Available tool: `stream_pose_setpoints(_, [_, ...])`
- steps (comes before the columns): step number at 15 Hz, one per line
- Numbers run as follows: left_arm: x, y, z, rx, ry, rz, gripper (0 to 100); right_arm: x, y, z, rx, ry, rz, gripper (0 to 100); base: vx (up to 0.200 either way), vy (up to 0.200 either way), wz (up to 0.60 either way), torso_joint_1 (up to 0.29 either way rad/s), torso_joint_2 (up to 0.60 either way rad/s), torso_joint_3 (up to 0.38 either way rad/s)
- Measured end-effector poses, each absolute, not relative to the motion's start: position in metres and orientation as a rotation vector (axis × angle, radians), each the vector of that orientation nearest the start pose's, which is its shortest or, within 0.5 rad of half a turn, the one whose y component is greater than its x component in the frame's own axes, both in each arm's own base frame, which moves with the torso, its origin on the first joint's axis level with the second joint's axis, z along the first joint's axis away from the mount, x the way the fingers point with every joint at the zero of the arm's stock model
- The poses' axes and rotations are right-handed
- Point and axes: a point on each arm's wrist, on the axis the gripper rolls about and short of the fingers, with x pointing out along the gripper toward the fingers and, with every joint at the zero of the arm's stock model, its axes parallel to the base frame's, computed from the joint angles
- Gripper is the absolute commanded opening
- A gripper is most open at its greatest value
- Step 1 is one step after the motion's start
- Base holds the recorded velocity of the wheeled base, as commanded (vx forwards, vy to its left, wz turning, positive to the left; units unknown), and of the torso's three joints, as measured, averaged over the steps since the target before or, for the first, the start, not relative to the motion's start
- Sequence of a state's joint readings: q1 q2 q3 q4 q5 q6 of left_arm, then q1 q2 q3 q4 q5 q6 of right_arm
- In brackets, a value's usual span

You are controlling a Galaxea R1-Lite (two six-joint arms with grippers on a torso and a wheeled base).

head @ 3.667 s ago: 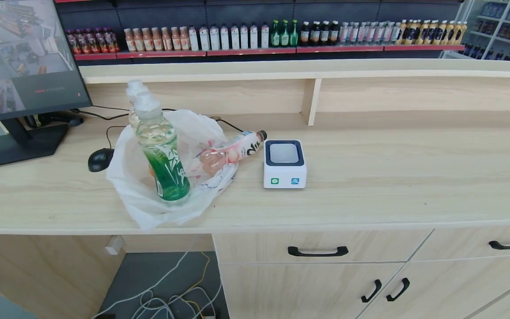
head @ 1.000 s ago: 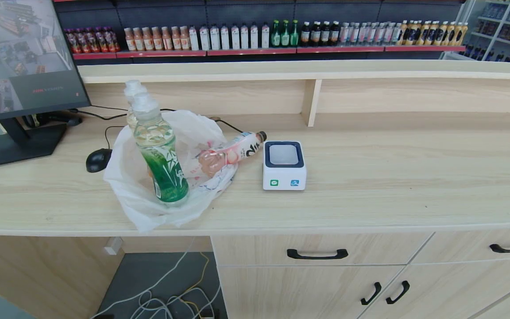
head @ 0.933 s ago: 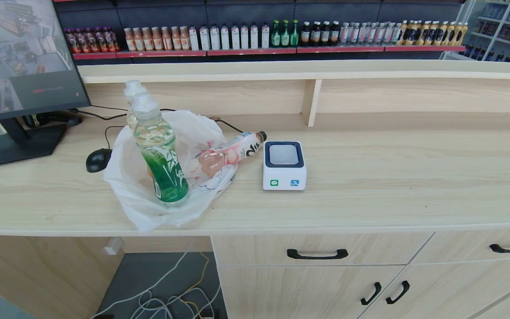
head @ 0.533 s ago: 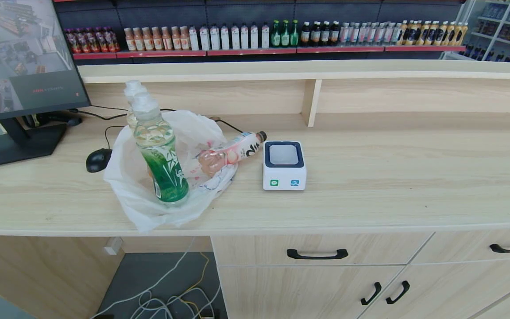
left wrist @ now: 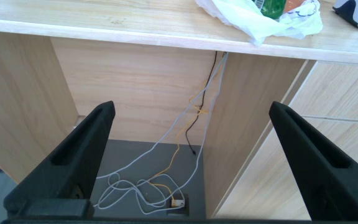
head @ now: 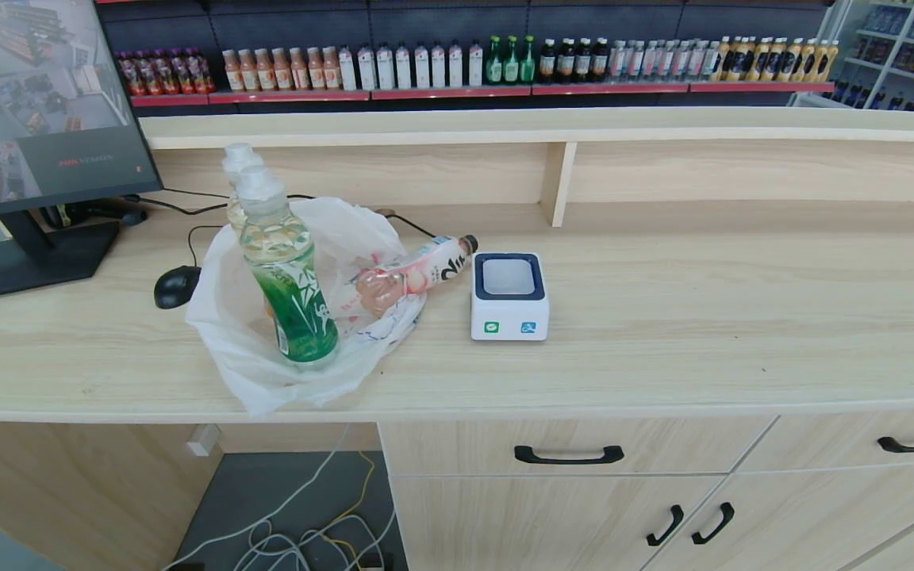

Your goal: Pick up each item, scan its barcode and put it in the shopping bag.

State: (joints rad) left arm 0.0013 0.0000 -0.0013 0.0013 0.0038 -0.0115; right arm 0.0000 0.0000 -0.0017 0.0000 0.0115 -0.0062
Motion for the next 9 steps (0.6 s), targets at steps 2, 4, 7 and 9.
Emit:
stream_pose_setpoints(2, [-0.0229,0.0001,0.0757,-0.011,0.0,0.005,100,-0.0229,0.0003,0.0759,-0.016,-0.001,0.012,100,0.0,0.0,0.0,0.0,0.0,0.0])
stream_pose_setpoints(4, [-0.0229,0.0001,0.0757,-0.012,0.0,0.005,100,-0.0229,0.0002,0.0759,-0.008,-0.001,0.011,100,0.0,0.0,0.0,0.0,0.0,0.0])
stream_pose_setpoints(7, [-0.0229,0.0001,0.0757,-0.012,0.0,0.006,100,-0.0229,0.0002,0.0759,-0.007,-0.001,0.009,100,0.0,0.0,0.0,0.0,0.0,0.0])
stream_pose_setpoints(9, [-0.0229,0.0001,0.0757,-0.012,0.0,0.005,100,-0.0229,0.0002,0.0758,-0.029,-0.001,0.009,100,0.0,0.0,0.0,0.0,0.0,0.0])
